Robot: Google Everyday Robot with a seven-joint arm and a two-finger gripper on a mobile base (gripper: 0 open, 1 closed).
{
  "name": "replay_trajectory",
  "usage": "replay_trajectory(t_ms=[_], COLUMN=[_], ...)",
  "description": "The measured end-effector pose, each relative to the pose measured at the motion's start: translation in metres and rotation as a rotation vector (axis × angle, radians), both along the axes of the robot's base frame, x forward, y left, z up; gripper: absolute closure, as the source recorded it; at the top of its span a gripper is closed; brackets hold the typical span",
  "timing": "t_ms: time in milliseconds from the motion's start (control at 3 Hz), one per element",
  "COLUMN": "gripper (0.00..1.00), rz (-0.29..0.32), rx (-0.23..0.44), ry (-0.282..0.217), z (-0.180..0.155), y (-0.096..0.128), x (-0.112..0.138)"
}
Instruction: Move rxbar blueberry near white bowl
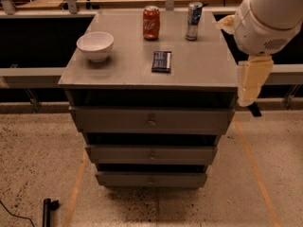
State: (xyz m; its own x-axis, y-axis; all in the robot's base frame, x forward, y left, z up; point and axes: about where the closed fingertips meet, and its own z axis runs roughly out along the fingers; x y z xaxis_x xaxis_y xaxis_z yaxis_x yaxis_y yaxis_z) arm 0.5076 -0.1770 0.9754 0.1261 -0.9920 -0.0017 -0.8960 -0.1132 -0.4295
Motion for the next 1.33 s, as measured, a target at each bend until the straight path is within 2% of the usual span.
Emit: replay_trajectory(t_ms=[333, 667, 1000, 1333], gripper=[0.00, 0.00, 0.00, 0.00], rz=[0.280, 0.270, 0.336, 0.478], rx=[-0.101, -0.096, -0.099, -0.141], ry=[-0.099, -0.097, -0.098, -0.044], z=[-0.006, -0.005, -0.007, -0.015], y=[0.029, 0.029, 0.027, 0.020], x=[0.033, 0.033, 0.048, 0.087])
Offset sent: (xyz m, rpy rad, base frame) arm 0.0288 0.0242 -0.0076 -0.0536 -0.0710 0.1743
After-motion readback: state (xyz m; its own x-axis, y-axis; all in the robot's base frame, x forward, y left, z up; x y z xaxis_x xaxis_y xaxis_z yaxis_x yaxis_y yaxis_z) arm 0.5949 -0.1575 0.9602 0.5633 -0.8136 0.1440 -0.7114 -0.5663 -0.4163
